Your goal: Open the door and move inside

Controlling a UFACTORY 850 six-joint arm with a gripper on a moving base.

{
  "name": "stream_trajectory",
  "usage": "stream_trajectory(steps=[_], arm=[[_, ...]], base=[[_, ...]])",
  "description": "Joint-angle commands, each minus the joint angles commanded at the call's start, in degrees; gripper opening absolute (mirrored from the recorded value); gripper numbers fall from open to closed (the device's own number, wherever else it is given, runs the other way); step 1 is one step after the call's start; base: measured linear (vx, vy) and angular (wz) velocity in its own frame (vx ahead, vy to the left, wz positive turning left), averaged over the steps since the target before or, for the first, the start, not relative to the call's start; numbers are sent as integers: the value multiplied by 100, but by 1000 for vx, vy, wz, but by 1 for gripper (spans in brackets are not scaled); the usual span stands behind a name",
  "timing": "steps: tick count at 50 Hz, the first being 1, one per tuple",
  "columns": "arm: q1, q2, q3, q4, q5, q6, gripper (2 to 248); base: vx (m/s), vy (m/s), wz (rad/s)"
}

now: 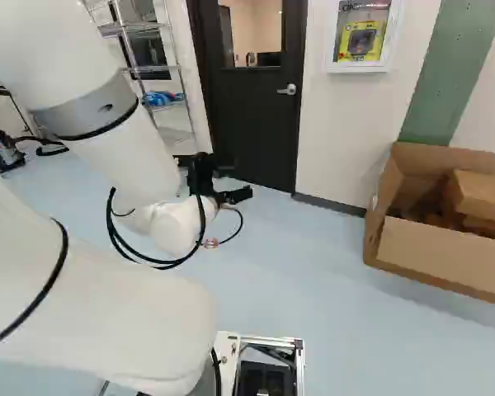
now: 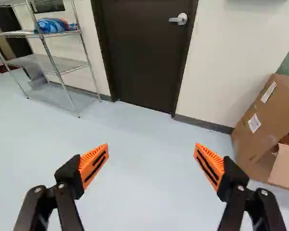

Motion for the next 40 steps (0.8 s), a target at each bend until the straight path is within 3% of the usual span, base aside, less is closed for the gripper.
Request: stream_trajectory(steps=[14,40], arm=[[0,0,0,0,0,0,247],[0,0,0,0,0,0,247]], base=[[71,17,-8],[163,58,-19]])
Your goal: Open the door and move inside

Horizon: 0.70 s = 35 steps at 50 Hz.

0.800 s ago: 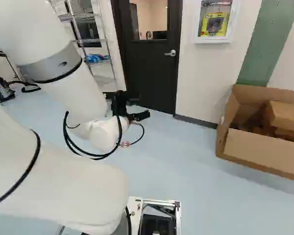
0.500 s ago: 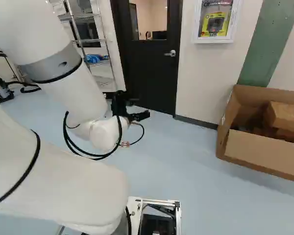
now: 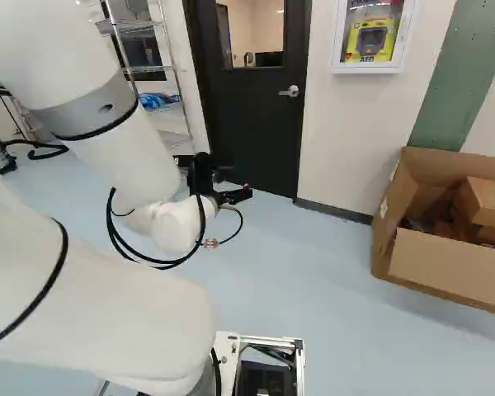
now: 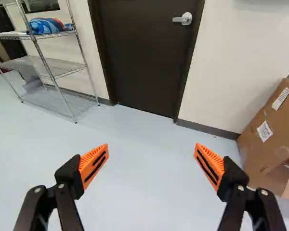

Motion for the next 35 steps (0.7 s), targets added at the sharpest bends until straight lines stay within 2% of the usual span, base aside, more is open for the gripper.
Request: stream_trajectory(steps=[35], arm=[[0,0,0,0,0,0,247]], base=[[166,61,-20]])
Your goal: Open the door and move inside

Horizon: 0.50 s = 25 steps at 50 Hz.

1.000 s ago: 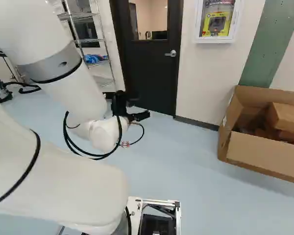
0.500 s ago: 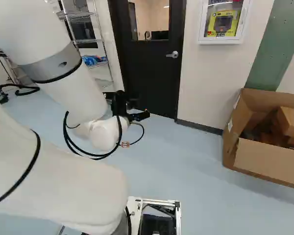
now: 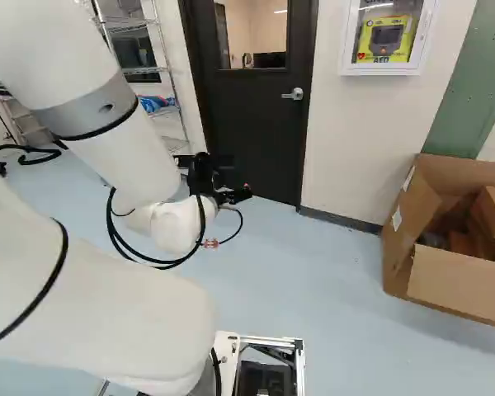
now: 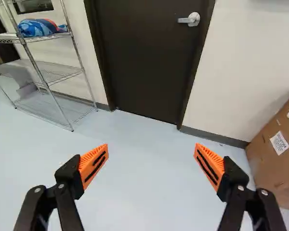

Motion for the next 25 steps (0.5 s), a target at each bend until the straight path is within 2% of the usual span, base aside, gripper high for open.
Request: stream_trajectory(steps=[25], arm=[[0,0,0,0,0,0,247]], base=[[128,57,-18]])
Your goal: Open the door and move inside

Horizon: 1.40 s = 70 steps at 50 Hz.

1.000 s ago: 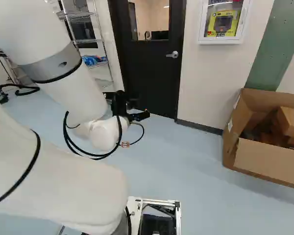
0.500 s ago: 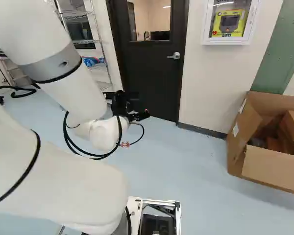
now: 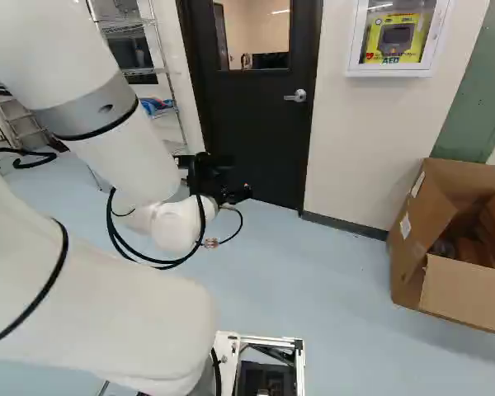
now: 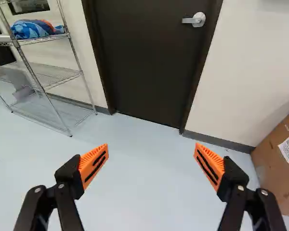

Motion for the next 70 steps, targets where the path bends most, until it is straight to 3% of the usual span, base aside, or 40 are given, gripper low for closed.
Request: stream_trajectory(steps=[19,50,70], arm=[[0,0,0,0,0,0,247],[0,0,0,0,0,0,247],[0,0,0,0,0,0,247]], base=[[118,58,-23],[131,19,-232],[107,49,-35]])
